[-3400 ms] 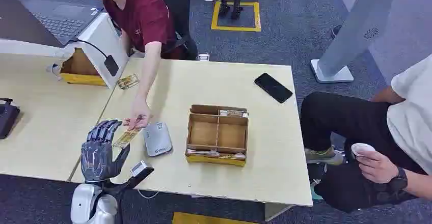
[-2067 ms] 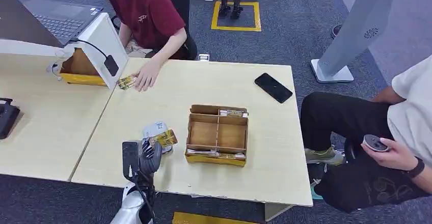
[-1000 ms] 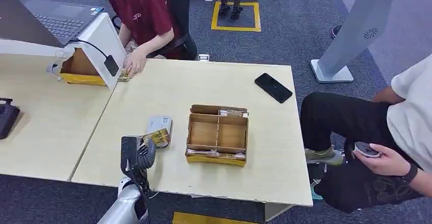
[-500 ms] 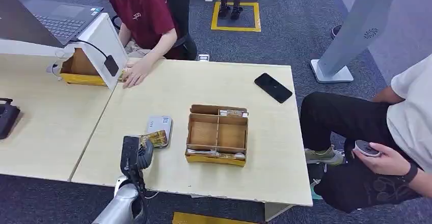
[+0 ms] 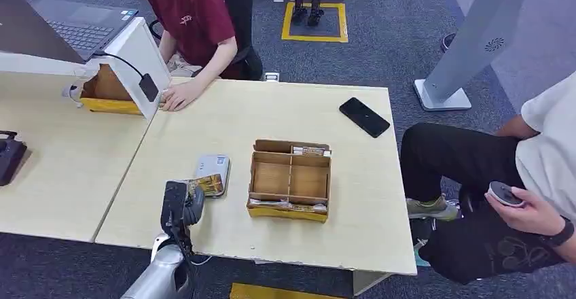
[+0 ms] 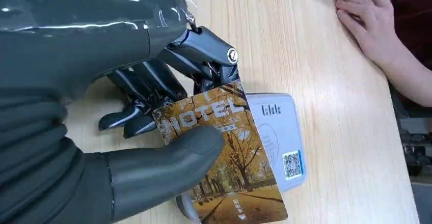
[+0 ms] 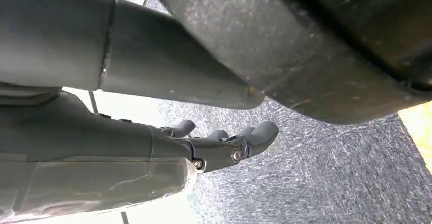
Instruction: Pass the card to the sensor for recognition and then transmit it.
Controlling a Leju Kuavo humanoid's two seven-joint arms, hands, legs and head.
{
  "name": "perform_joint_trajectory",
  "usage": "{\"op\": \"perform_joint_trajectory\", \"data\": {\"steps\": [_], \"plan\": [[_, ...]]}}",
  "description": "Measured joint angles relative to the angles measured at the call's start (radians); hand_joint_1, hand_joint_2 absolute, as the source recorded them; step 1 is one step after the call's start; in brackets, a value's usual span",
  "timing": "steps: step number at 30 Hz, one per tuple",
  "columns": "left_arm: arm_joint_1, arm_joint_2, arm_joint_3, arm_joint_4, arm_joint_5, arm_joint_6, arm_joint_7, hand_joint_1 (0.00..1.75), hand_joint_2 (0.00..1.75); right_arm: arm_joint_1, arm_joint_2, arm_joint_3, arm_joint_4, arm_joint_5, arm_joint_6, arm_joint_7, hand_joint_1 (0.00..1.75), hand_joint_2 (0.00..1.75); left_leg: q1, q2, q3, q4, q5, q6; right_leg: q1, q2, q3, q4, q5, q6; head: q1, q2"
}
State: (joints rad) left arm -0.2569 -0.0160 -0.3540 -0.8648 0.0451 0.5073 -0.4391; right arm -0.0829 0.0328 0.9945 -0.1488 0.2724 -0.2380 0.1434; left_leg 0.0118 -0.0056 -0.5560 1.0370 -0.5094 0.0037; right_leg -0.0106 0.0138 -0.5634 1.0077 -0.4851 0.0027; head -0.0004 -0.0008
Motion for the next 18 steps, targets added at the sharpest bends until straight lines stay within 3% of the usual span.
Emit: {"op": "perform_joint_trajectory", "data": {"steps": [9, 18], "plan": [[0.001, 0.008, 0.0, -0.009, 0.035, -0.055, 0.011, 1.75, 1.75, 0.0, 0.0, 0.0, 0.0, 0.0, -0.001, -0.001, 0.0, 0.0, 0.0, 0.0, 0.0, 0.0, 0.0, 0.0, 0.0, 0.0, 0.0, 0.0, 0.0, 0.0, 0.0, 0.0], [0.041, 0.048, 0.0, -0.116, 0.05, -0.111, 0.061, 1.75, 1.75, 0.001, 0.0, -0.001, 0.0, 0.0, -0.001, -0.006, 0.0, 0.0, 0.0, 0.0, 0.0, 0.0, 0.0, 0.0, 0.0, 0.0, 0.0, 0.0, 0.0, 0.0, 0.0, 0.0]]}}
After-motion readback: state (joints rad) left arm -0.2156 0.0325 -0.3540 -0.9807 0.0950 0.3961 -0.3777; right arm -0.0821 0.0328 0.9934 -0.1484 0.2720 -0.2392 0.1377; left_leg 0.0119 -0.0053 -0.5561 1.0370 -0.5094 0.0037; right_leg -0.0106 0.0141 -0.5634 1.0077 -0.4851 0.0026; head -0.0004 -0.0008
